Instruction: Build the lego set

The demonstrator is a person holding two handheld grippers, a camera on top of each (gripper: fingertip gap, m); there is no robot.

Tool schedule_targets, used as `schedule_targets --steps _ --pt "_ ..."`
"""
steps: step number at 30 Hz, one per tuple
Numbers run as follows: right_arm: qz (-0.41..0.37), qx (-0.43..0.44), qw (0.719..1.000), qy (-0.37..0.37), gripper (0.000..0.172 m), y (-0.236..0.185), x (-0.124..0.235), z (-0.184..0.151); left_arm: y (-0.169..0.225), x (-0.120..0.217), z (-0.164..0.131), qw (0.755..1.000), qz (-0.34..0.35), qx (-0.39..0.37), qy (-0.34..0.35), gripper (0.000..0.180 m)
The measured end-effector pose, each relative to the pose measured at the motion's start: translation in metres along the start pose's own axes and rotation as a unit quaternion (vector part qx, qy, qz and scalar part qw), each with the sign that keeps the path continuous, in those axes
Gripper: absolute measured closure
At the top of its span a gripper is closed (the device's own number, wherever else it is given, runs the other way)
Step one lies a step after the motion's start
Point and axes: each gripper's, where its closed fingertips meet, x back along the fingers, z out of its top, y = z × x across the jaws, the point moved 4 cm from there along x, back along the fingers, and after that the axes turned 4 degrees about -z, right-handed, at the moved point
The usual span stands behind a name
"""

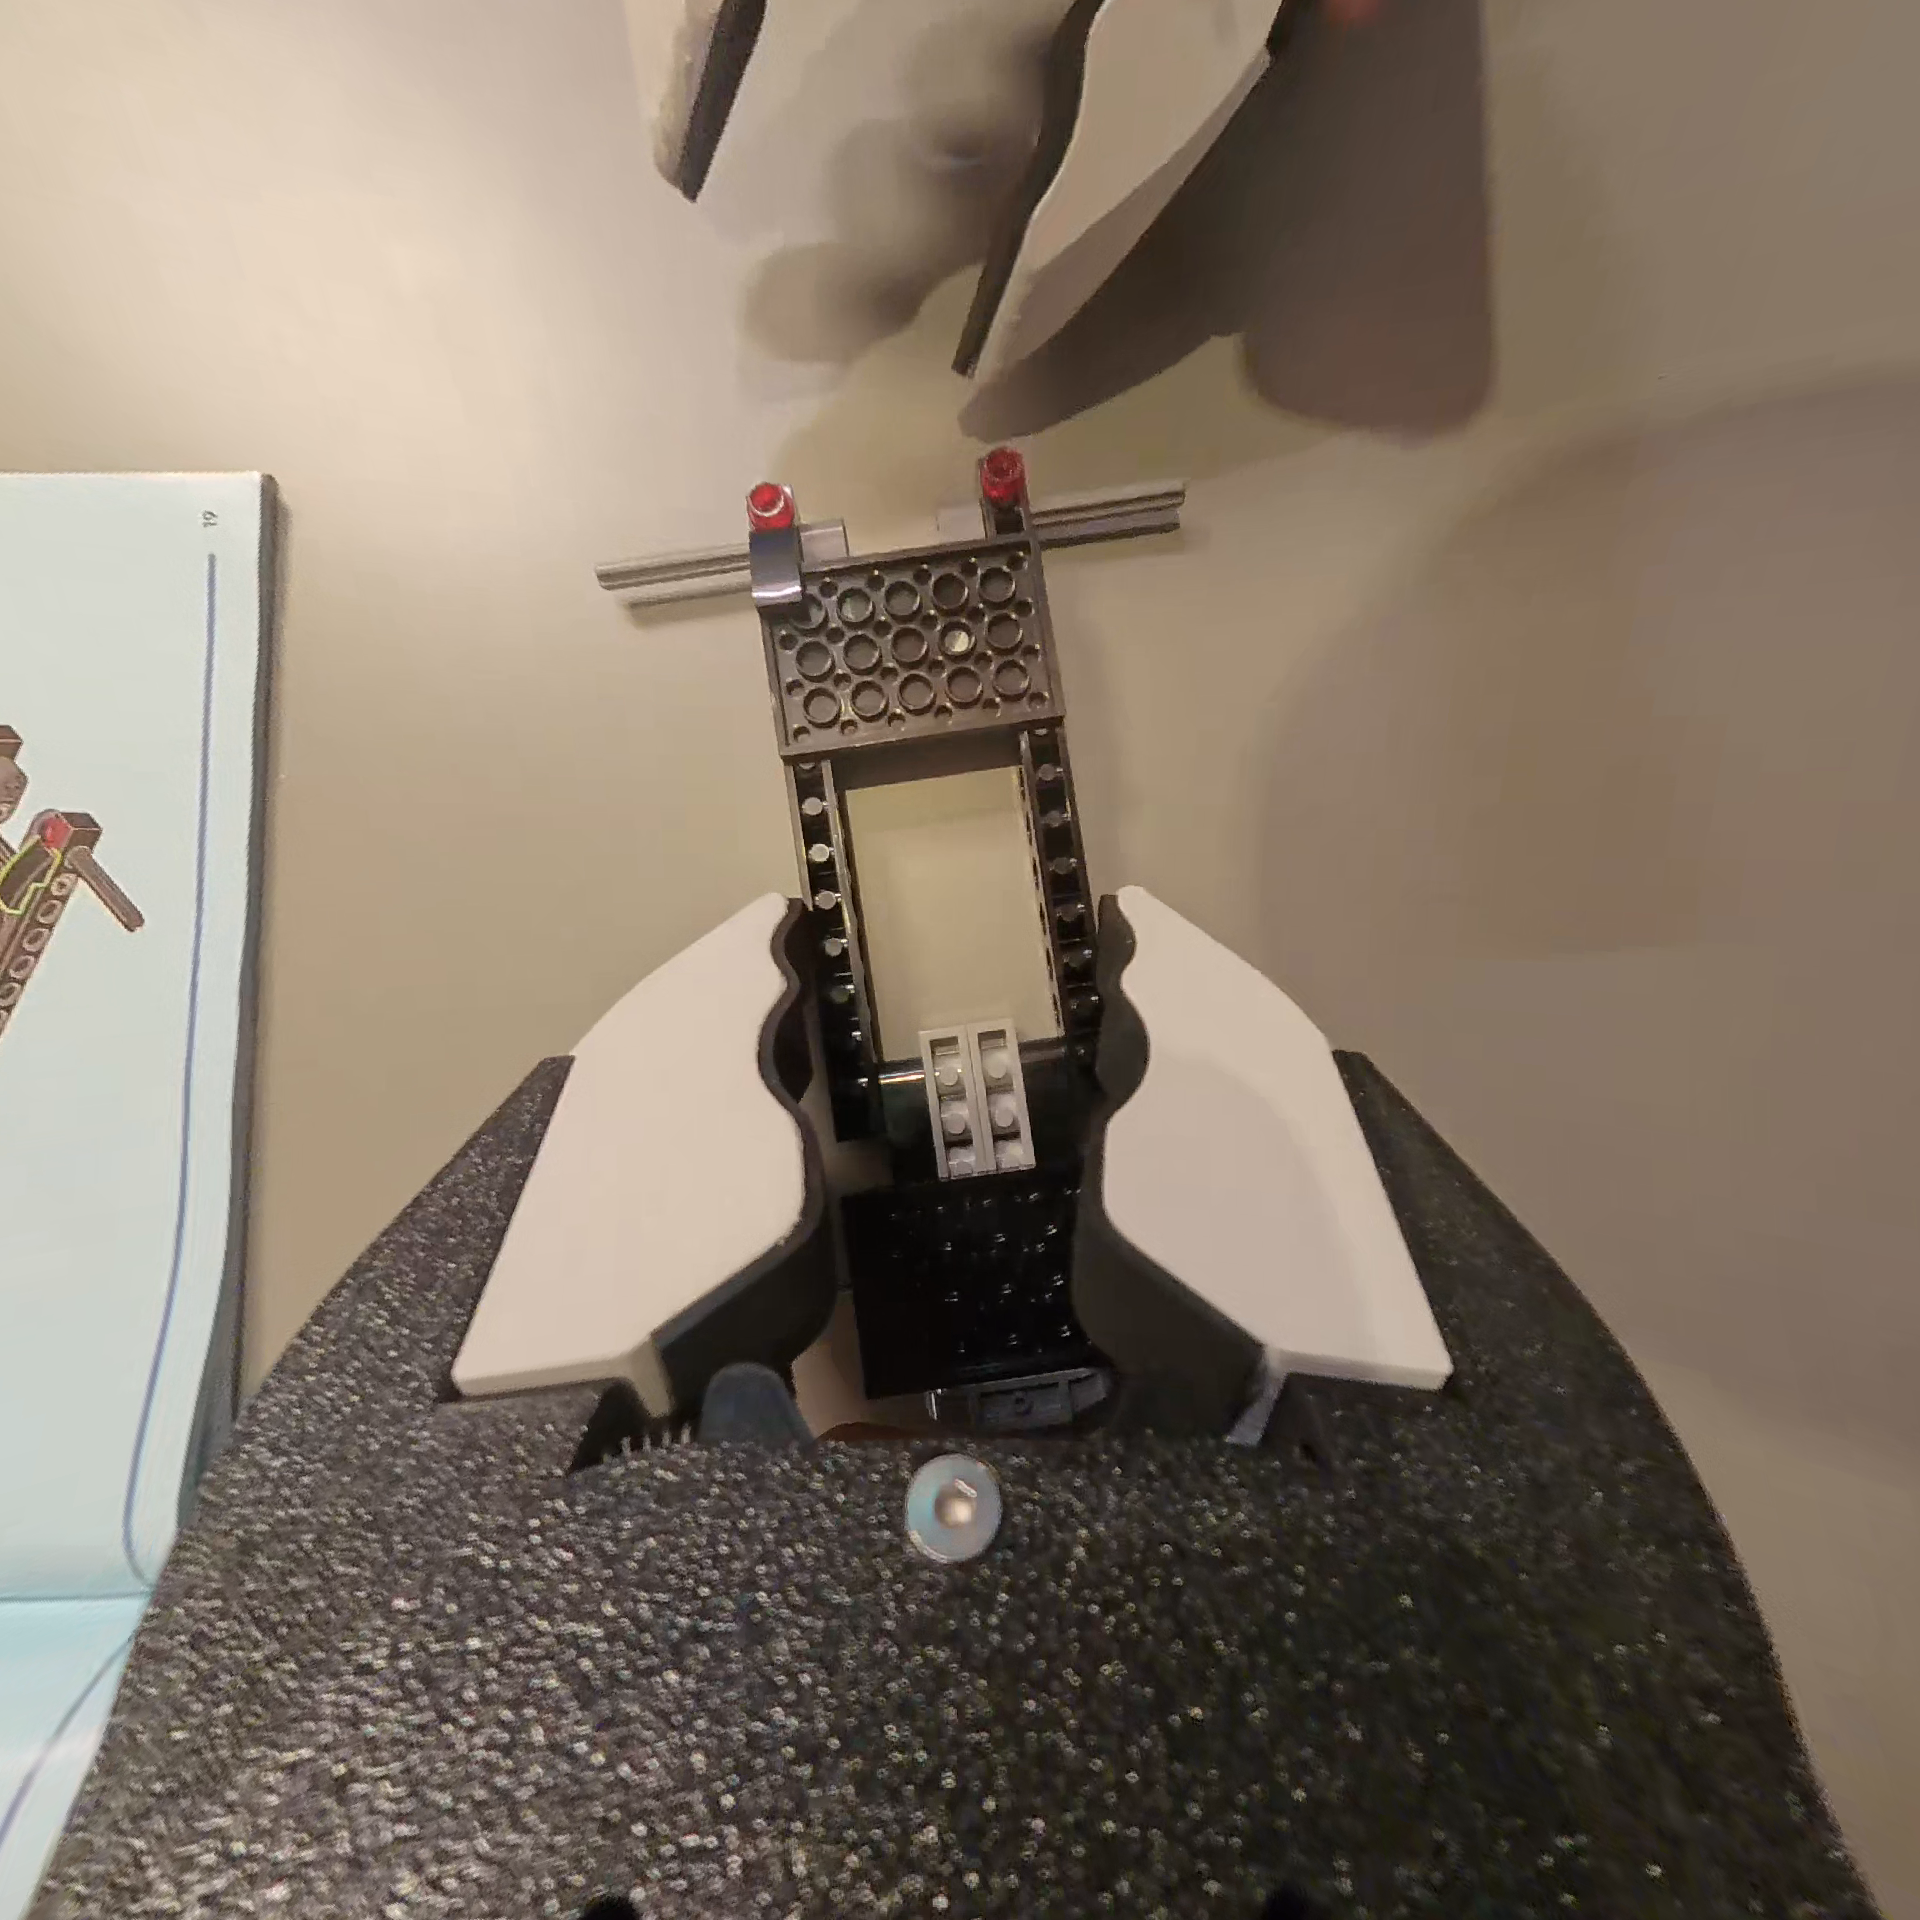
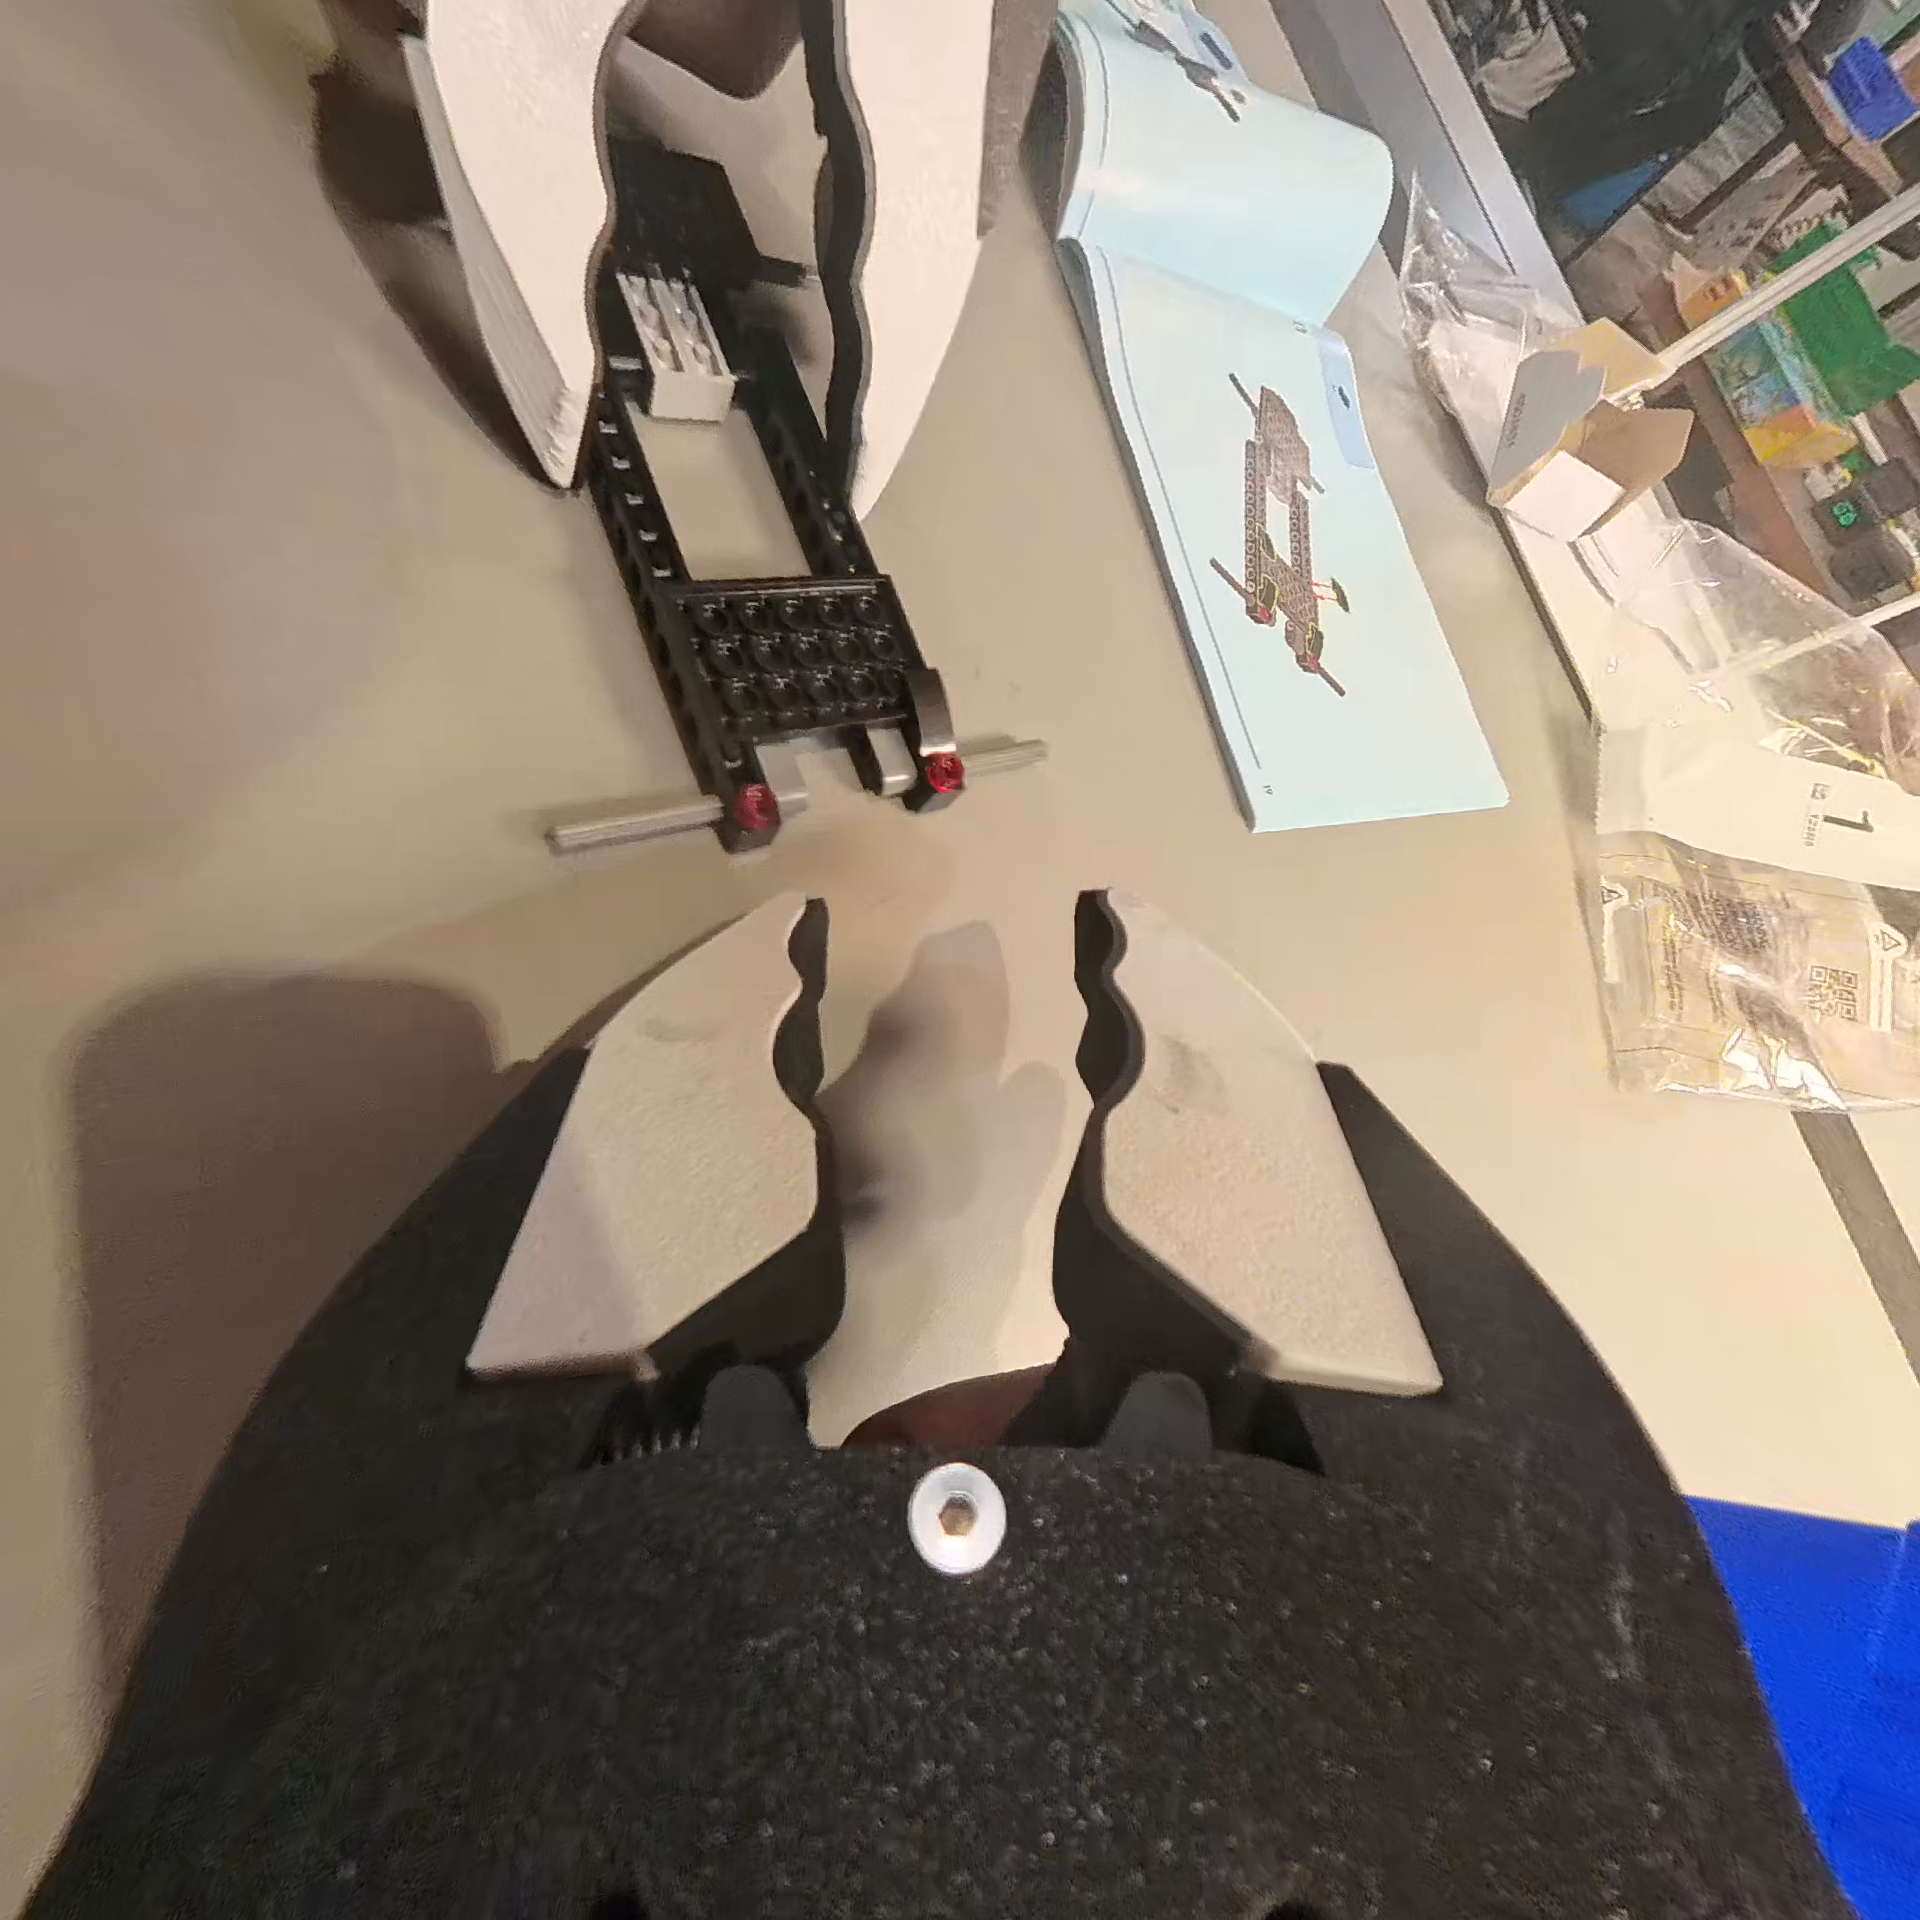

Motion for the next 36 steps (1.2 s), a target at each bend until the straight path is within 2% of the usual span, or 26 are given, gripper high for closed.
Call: schedule_targets --steps 4,8,12,14,16,19,22,26,28,31,36 --pt "-0.017 -0.013 1.000 -0.005 0.116 -0.005 0.005 0.002 0.009 0.003 -0.004 1.000 -0.011 0.001 0.012 0.126" --pt "-0.040 -0.021 0.999 0.005 0.116 -0.021 0.028 0.017 0.014 0.018 0.002 0.996 0.002 0.008 0.085 0.113" --pt "-0.004 -0.063 0.998 0.024 0.118 -0.038 0.087 0.036 0.014 0.041 0.014 0.974 0.056 0.021 0.220 0.112" --pt "0.016 -0.066 0.997 0.024 0.122 -0.040 0.126 0.040 0.013 0.047 0.012 0.965 0.090 0.027 0.246 0.112" --pt "0.015 -0.050 0.999 0.009 0.126 -0.030 0.164 0.034 0.013 0.048 0.007 0.963 0.123 0.016 0.241 0.112" --pt "-0.015 -0.027 0.998 -0.050 0.127 0.010 0.212 0.003 0.012 0.051 0.004 0.959 0.145 0.010 0.243 0.112" --pt "-0.020 -0.026 0.992 -0.120 0.128 0.055 0.237 -0.050 0.007 0.054 0.003 0.958 0.145 0.018 0.245 0.113" --pt "0.046 -0.040 0.970 -0.234 0.137 0.086 0.232 -0.127 -0.005 0.056 -0.004 0.957 0.160 0.039 0.237 0.113" --pt "0.081 -0.027 0.955 -0.285 0.141 0.090 0.227 -0.152 -0.009 0.058 -0.004 0.955 0.154 0.054 0.247 0.113" --pt "0.133 0.001 0.930 -0.342 0.145 0.091 0.221 -0.171 -0.014 0.058 -0.006 0.956 0.144 0.078 0.245 0.114" --pt "0.191 0.001 0.901 -0.390 0.151 0.084 0.201 -0.187 -0.021 0.048 -0.008 0.963 0.144 0.095 0.205 0.114"
